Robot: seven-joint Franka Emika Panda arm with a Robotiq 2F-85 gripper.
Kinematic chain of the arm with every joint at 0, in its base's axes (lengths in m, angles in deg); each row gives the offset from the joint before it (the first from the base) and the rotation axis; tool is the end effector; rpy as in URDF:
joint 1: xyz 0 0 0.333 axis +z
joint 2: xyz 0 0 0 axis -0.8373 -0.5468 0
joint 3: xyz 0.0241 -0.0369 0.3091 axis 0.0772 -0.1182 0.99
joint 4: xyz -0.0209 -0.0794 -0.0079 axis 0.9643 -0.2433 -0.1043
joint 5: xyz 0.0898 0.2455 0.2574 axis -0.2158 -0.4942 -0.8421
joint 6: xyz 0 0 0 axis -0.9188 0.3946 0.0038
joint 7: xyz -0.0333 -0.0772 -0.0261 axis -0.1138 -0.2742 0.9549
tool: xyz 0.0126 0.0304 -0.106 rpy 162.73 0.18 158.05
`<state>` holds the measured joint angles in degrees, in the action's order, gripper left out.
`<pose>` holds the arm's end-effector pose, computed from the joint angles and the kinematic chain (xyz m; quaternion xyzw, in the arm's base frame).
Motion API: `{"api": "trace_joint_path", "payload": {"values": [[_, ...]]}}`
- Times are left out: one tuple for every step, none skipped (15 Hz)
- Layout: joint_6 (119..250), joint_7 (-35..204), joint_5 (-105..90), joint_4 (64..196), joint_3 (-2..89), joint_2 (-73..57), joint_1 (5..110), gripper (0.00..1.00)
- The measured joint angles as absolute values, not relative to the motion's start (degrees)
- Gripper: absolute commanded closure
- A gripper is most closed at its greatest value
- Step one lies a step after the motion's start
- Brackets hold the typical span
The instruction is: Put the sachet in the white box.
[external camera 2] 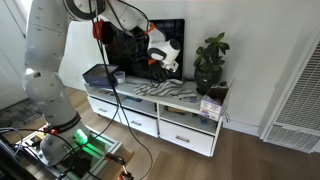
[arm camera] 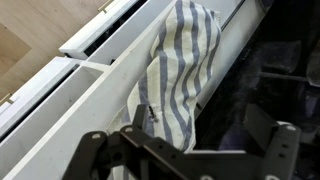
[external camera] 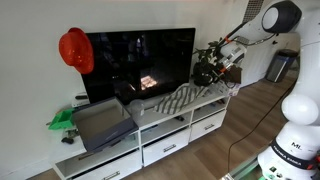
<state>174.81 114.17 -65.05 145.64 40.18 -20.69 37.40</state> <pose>0.5546 -0.2392 0.2477 -0.8943 0.3040 -0.0648 0.3217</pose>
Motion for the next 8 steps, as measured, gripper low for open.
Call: {"api": "trace_joint_path", "payload": {"values": [[174.8,114.2,-65.1,144.8,40.1,-22.3,36.8,0.0],[174.3,114.2,-65.1,144.0,40.1,-23.6,36.2,0.0],[173.5,114.2,-65.1,143.3,40.1,-24.5,35.7,0.0],[173.1,114.2,-65.1,142.9,40.1,-25.0,35.5,0.0],[172.9,114.2,-65.1,142.6,40.2,-25.2,35.4,0.0],[172.8,114.1,-65.1,142.3,40.2,-25.3,35.4,0.0],[172.8,114.1,-65.1,142.2,40.2,-25.3,35.4,0.0],[172.8,114.1,-65.1,142.2,40.3,-25.3,35.4,0.0]]}}
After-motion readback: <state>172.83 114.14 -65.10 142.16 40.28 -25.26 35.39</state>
